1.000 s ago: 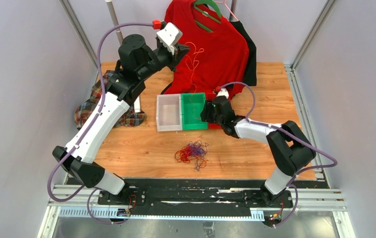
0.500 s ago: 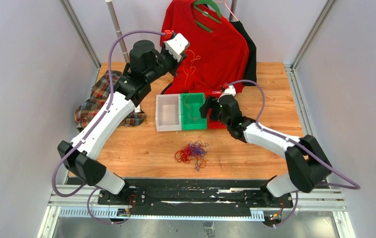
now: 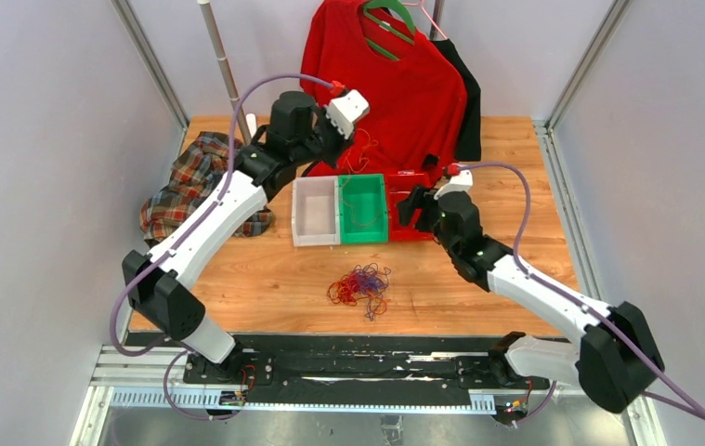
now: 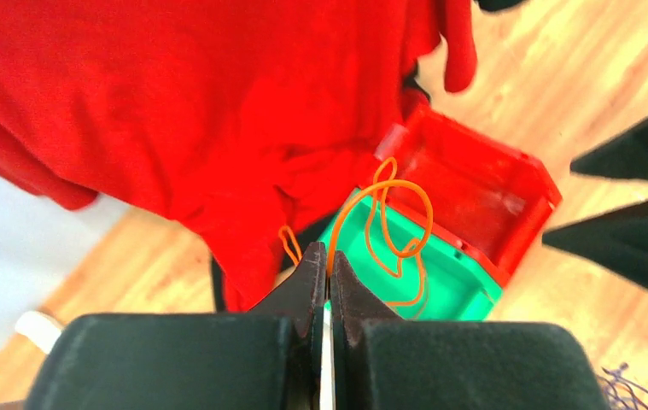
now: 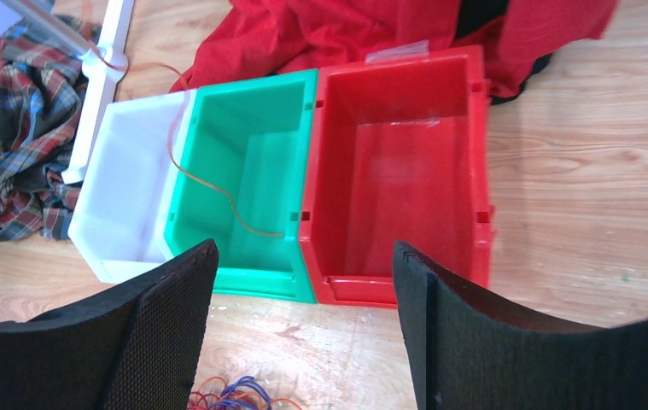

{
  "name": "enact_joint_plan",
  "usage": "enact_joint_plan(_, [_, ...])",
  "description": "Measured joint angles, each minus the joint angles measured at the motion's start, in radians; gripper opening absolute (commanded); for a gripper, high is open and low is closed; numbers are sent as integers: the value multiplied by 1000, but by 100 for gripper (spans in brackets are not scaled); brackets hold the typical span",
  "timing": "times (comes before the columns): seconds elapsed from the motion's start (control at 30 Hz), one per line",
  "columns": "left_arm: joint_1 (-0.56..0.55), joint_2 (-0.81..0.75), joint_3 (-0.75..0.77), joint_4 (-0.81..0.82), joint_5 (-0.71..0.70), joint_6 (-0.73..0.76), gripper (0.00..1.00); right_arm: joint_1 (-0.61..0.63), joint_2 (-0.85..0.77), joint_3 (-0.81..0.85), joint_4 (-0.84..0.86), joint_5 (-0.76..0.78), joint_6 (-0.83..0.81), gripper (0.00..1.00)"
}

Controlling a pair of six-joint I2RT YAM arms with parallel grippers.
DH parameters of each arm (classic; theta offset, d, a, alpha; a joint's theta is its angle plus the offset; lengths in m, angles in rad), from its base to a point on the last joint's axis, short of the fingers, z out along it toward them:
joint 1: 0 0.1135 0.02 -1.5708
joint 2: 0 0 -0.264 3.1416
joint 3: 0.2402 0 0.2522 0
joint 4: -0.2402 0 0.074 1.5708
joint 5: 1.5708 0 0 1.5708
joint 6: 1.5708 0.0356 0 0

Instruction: Untangle the cables

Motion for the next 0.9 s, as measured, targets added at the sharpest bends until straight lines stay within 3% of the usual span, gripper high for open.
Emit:
enact_joint_plan(0.2, [-26, 89, -2, -111, 21, -42, 0, -11, -117, -54, -34, 61, -5, 73])
enact_joint_plan(0.43, [-66, 139, -95, -118, 6, -47, 0, -23, -203, -98, -89, 108, -13, 73])
enact_joint_plan(0.9, [-77, 256, -299, 94, -161, 111, 4, -31, -225, -98, -148, 127, -32, 72])
